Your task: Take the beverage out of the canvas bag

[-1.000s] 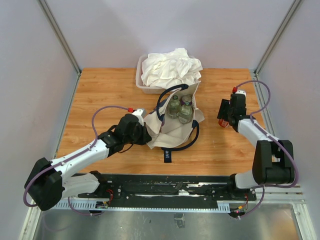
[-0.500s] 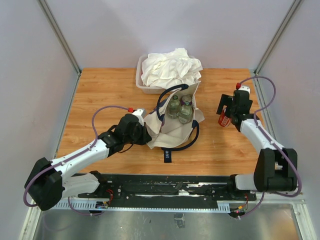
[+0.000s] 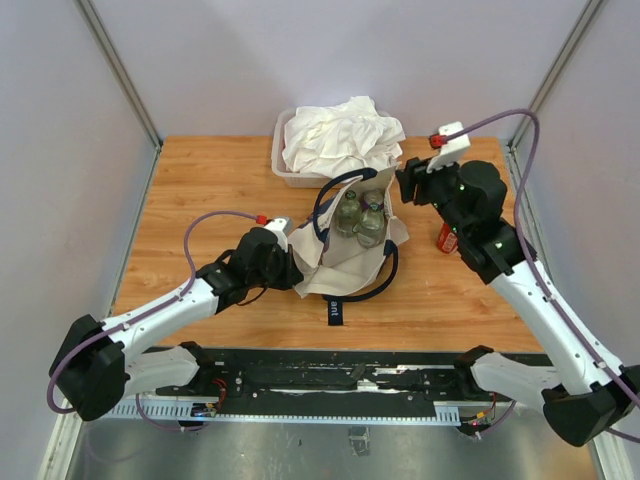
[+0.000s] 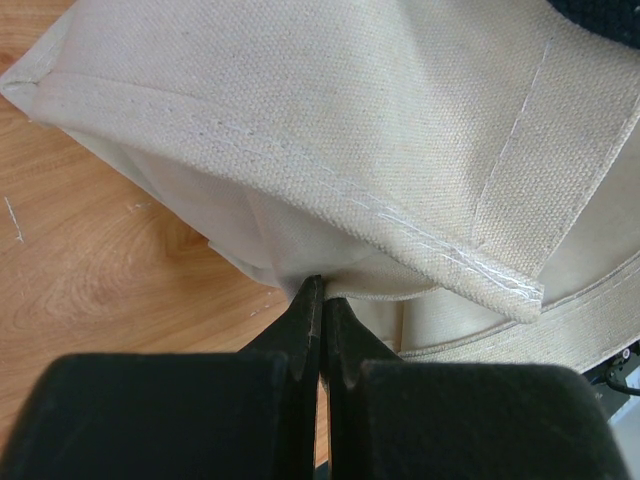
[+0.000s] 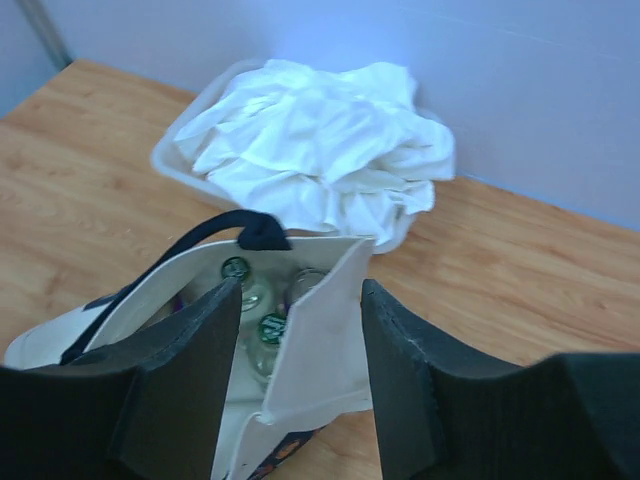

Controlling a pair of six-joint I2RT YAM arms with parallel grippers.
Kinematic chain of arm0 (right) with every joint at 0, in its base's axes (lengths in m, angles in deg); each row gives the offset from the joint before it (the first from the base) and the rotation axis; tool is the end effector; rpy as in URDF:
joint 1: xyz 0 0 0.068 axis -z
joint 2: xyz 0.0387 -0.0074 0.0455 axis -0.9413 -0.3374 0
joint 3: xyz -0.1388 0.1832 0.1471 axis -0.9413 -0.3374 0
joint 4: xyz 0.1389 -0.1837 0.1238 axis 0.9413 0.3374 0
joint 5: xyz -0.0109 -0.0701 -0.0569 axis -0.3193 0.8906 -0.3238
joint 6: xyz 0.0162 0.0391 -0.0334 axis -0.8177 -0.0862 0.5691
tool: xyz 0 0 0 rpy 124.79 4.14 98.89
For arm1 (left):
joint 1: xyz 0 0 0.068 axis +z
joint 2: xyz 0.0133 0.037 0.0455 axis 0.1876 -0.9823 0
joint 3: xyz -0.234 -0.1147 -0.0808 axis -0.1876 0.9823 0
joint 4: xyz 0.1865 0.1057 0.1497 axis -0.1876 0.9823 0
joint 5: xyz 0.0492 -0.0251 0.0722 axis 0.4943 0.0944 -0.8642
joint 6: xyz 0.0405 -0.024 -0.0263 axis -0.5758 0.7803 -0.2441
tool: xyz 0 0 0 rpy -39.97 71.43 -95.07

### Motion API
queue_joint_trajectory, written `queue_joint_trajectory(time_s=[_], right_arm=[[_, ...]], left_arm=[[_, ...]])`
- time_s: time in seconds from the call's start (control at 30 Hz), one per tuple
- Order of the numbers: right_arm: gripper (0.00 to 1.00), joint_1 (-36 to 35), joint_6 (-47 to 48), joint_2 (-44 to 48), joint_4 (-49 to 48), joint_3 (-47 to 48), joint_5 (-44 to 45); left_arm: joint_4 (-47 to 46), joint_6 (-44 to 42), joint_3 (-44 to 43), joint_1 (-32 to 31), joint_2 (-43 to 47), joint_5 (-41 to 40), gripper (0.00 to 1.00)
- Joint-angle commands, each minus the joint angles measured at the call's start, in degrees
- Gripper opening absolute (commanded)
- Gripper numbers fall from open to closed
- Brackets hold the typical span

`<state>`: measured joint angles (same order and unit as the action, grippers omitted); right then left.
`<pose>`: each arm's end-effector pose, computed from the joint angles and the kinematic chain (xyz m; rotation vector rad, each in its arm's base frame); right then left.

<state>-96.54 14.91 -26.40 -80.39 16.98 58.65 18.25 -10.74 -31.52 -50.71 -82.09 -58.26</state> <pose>0.2128 0.1010 0.4287 -0.2394 1.5643 0.3264 0.1797 -0.1524 0.2212 0.2603 2.3229 -0.6776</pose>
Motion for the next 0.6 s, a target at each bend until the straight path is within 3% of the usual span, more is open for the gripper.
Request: queue_joint_trajectory(time_s=[0.0, 0.17, 0.37, 0.57], right_arm=[[0.5, -6.3, 4.3, -3.8, 3.4, 1.1, -5.0], [0.43, -9.7, 4.5, -8.7, 3.7, 1.3, -8.1], [0.42, -11.0, 3.8, -13.3, 3.7, 1.7, -9.6], [0.67, -10.8, 2.4, -16.9, 3.9, 1.2, -2.9]], left_arm=[[3.3, -1.0, -0.7, -0.6, -0.8, 1.4, 0.0], [3.2, -0.9, -0.7, -0.6, -0.8, 1.5, 0.01], [3.4, -0.5, -0.4, -0.6, -0.2, 1.3, 0.0], [3.6, -0.3, -0.4, -0.6, 0.2, 1.0, 0.0]])
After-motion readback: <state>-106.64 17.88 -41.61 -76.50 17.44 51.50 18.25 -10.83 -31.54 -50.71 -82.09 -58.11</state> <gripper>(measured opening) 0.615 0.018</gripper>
